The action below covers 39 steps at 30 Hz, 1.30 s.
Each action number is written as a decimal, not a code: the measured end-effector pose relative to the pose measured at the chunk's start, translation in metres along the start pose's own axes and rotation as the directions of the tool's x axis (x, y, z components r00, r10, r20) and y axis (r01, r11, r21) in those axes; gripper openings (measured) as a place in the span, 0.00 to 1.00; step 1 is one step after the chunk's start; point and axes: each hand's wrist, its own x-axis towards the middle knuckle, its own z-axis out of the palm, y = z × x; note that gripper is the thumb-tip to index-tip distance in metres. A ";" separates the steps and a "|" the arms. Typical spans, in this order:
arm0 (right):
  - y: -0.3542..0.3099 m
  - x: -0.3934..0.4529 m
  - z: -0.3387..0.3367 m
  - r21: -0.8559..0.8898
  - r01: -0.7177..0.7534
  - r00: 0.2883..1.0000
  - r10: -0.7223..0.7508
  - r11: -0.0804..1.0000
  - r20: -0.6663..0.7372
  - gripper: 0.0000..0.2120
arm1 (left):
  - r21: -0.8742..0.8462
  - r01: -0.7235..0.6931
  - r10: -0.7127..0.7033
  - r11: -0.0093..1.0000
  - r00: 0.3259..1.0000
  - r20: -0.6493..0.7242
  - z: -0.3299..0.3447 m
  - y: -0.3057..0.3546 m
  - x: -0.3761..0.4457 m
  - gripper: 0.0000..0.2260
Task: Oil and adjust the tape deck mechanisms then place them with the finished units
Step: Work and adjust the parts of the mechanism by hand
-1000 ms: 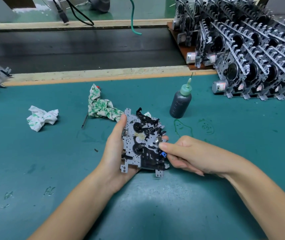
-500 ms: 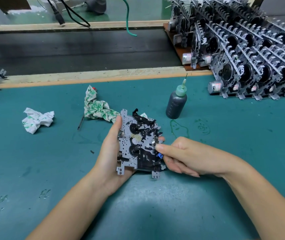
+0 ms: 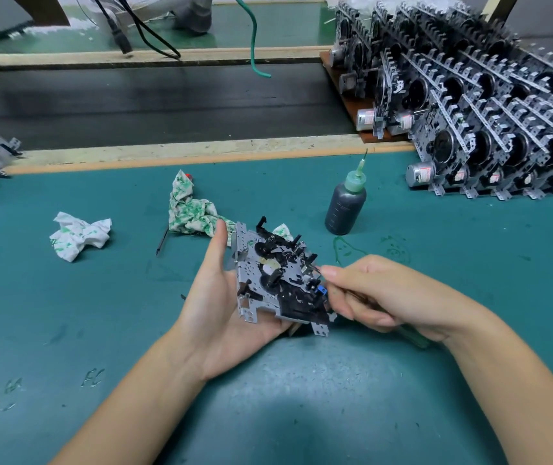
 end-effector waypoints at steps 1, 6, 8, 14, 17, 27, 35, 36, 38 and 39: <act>0.000 0.000 0.000 -0.017 -0.001 1.000 0.001 1.000 0.002 0.26 | -0.002 0.002 -0.002 1.000 1.000 0.002 0.001 0.000 0.000 0.40; 0.001 0.001 0.000 -0.035 0.011 1.000 -0.011 0.999 -0.004 0.26 | -0.007 0.007 -0.006 1.000 1.000 0.005 0.001 0.000 0.000 0.39; 0.001 0.002 0.000 -0.028 0.020 1.000 -0.020 0.999 -0.019 0.26 | -0.028 -0.001 0.002 1.000 1.000 0.005 0.002 0.002 -0.001 0.38; 0.003 0.002 -0.003 0.025 0.032 0.998 -0.031 0.999 -0.047 0.27 | -0.148 0.019 -0.017 0.989 1.000 0.015 0.004 0.004 -0.003 0.40; 0.003 0.001 -0.005 0.007 0.043 0.997 -0.043 0.999 -0.068 0.26 | -0.103 0.042 -0.040 0.994 0.999 0.021 0.001 0.005 -0.004 0.40; 0.013 -0.003 -0.010 -0.747 -0.100 0.829 -0.360 0.657 -0.427 0.11 | 0.233 0.170 -0.195 0.958 0.977 0.087 -0.014 0.022 -0.008 0.32; 0.017 -0.020 0.005 -0.994 0.016 0.807 -0.589 0.108 -0.051 0.27 | 0.481 0.276 -0.297 0.832 0.954 -0.032 -0.008 0.031 -0.004 0.26; 0.017 -0.020 0.005 -0.999 0.013 0.799 -0.601 0.051 -0.020 0.26 | 0.549 0.291 -0.282 0.784 0.954 -0.103 -0.007 0.035 -0.003 0.26; 0.023 -0.023 0.006 -1.000 0.008 0.782 -0.624 -0.013 0.015 0.27 | 0.658 0.316 -0.209 0.684 0.949 -0.238 -0.004 0.042 -0.002 0.29; 0.026 -0.024 0.007 -1.000 -0.001 0.765 -0.644 -0.014 0.008 0.27 | 0.674 0.296 -0.178 0.676 0.954 -0.241 -0.003 0.045 -0.004 0.30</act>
